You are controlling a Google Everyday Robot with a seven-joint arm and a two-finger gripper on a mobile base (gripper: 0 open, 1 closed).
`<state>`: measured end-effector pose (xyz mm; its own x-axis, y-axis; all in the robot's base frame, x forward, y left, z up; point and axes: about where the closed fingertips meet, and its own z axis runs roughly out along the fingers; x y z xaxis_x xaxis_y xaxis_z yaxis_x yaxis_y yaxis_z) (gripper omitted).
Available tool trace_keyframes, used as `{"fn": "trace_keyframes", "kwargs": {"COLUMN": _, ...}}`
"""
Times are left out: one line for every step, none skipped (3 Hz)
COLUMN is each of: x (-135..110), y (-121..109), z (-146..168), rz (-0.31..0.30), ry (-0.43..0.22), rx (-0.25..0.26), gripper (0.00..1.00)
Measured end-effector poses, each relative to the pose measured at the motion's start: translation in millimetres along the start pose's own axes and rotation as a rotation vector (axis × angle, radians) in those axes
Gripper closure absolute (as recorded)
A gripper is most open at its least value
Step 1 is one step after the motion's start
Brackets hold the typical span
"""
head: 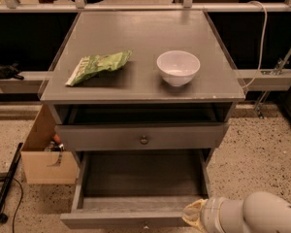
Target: Close middle drawer
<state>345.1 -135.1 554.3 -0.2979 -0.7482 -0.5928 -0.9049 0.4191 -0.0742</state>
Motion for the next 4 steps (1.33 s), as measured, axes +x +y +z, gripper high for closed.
{"fn": "trace_keyframes", "kwargs": {"x": 28, "y": 12, "z": 27, "rz": 0.021, "ry": 0.084, "rx": -0.023, "gripper": 1.00}}
{"fn": "trace_keyframes", "kwargs": {"x": 47, "y": 24, "z": 58, "rz": 0.039, "ry": 0.145, "rx": -0.049, "gripper": 1.00}}
{"fn": "trace_keyframes", "kwargs": {"x": 57, "y": 28, "z": 78, "rz": 0.035, "ry": 0.175, "rx": -0.058, "gripper": 1.00}}
{"fn": "trace_keyframes", "kwargs": {"x": 59, "y": 28, "z": 101, "rz": 0.008, "ry": 0.191, "rx": -0.060, "gripper": 1.00}}
